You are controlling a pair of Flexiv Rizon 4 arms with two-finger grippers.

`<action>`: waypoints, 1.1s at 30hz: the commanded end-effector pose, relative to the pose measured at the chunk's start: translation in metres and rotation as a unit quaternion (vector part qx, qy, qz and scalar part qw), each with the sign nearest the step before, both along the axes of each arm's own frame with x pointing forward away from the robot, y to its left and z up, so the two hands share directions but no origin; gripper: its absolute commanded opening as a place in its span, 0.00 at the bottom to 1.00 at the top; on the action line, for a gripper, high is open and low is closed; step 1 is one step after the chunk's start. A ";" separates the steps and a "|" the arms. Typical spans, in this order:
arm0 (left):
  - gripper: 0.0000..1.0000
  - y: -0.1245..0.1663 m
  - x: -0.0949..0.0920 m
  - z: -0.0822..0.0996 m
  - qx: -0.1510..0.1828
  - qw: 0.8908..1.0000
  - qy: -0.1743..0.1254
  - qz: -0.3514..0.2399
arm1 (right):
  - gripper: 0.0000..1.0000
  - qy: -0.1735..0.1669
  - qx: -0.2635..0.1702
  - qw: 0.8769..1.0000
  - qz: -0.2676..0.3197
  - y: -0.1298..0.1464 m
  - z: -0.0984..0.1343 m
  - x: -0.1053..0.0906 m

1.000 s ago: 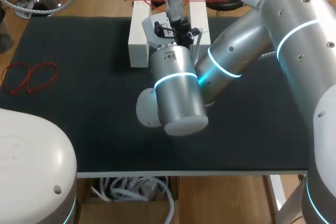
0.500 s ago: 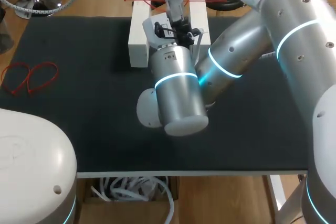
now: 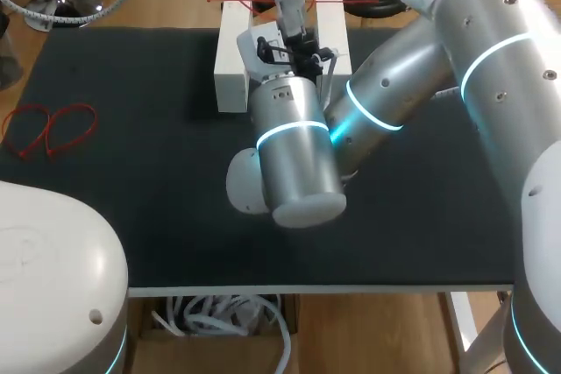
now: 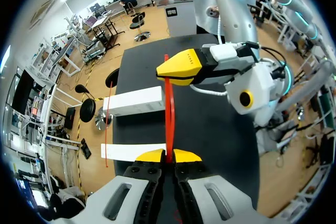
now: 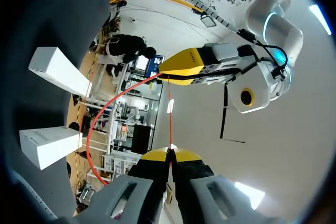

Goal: Grab the tape and strap the tape.

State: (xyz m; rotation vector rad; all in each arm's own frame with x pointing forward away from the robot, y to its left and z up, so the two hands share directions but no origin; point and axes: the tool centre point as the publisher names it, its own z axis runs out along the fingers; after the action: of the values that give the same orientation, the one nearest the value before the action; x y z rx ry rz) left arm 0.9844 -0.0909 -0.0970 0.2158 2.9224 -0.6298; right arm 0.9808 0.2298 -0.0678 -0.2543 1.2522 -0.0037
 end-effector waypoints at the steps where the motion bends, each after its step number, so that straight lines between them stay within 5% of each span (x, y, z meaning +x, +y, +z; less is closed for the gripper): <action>1: 0.00 0.000 0.001 0.001 0.002 1.000 0.002 0.000 | 0.00 0.003 -0.002 1.000 -0.002 0.003 0.002 -0.001; 33: 0.00 0.000 0.001 0.001 0.002 1.000 0.002 0.000 | 0.00 0.036 -0.007 0.998 -0.045 0.007 -0.010 -0.006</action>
State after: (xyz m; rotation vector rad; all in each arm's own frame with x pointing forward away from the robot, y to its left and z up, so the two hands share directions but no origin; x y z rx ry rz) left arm 0.9845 -0.0908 -0.0970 0.2157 2.9225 -0.6295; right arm 0.9771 0.2333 -0.0797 -0.2151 1.3264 -0.0744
